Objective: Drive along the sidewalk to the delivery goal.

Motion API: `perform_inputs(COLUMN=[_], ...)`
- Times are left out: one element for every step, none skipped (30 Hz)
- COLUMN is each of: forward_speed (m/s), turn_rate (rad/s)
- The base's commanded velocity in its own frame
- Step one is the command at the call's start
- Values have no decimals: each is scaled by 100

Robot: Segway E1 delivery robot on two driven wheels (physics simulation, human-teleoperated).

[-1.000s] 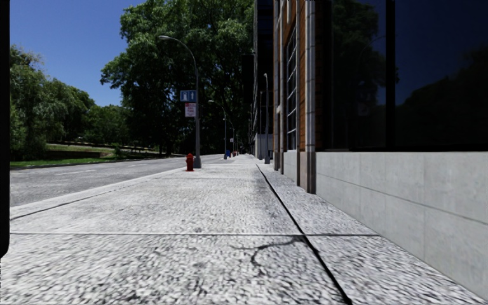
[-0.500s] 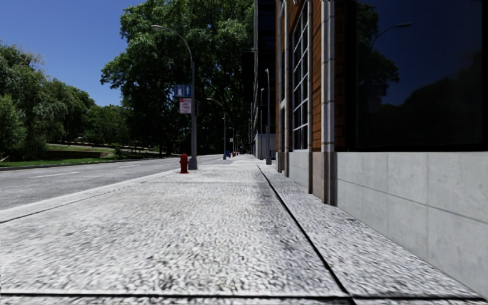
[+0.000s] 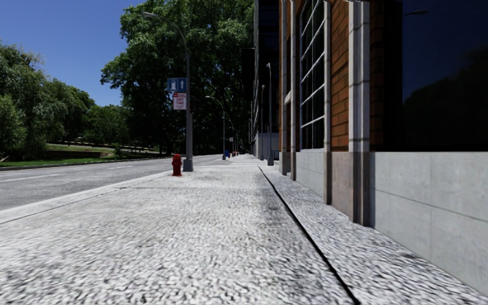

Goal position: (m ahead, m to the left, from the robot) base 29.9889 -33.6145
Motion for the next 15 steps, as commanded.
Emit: perform_inputs(forward_speed=[200, 200, 200, 200, 200, 200, 200, 200, 200, 200, 200, 200, 200, 200, 200], turn_rate=[0, 0, 0, 0, 0, 0, 0, 0, 0, 0, 0, 0, 0, 0, 0])
